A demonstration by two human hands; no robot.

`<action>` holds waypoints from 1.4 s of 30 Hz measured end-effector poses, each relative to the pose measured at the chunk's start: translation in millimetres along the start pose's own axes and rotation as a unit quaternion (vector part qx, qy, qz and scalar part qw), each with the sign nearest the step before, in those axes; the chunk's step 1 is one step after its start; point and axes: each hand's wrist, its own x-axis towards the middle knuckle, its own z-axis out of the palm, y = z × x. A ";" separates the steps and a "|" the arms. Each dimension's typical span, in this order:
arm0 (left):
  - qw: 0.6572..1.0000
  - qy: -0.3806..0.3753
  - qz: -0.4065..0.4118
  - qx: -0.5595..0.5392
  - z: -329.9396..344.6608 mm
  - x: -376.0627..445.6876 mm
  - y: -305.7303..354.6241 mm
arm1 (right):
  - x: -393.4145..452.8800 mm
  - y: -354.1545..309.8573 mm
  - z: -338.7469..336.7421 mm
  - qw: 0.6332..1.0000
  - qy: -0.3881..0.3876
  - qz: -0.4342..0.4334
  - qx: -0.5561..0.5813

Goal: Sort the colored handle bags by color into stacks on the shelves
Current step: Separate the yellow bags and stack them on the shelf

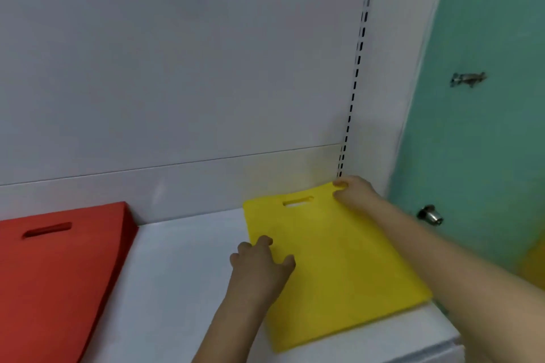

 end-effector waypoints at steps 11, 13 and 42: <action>0.992 0.070 -0.088 0.049 29.5 7.0 21.7 | 15.3 2.4 6.6 0.994 -0.099 0.001 -0.056; 0.991 0.090 -0.094 0.039 32.5 5.4 22.3 | 14.5 1.8 8.5 0.994 -0.059 -0.033 -0.085; 0.844 0.512 -0.106 -0.120 -162.0 -283.0 -276.6 | -311.0 -415.8 253.8 0.864 -0.106 -0.487 0.075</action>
